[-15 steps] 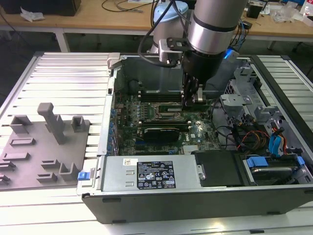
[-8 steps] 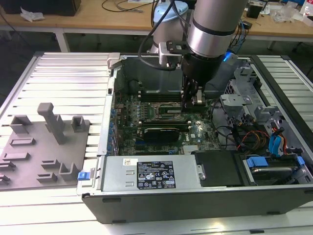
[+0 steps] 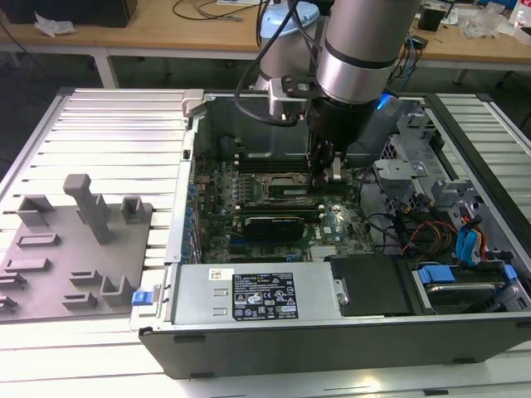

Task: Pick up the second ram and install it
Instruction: 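Insert the second ram into the second slot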

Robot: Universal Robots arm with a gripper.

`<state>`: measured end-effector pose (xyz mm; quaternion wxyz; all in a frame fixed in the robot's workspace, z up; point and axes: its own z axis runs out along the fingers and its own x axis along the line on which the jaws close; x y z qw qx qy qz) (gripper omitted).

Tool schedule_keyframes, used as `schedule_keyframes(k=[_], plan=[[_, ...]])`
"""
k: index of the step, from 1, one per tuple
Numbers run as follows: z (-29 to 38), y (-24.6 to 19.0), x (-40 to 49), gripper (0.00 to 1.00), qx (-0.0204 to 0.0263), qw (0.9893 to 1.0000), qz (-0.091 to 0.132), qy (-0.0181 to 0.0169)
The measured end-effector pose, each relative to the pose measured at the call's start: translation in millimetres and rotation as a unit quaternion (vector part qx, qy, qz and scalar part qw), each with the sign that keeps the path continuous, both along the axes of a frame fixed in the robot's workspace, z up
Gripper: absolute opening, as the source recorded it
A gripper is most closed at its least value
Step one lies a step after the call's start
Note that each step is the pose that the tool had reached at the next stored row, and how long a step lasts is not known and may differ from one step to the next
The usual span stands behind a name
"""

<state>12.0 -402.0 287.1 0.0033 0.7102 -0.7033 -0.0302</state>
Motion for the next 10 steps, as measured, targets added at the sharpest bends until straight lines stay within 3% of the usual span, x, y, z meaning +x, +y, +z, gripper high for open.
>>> schedule_keyframes(k=[9, 10], plan=[[-3.8, 0.0, 0.0, 0.13, 0.0000, 1.0000, 0.000, 0.0000], [-7.5, 0.0, 0.0, 0.13, 0.0000, 1.0000, 0.000, 0.0000]])
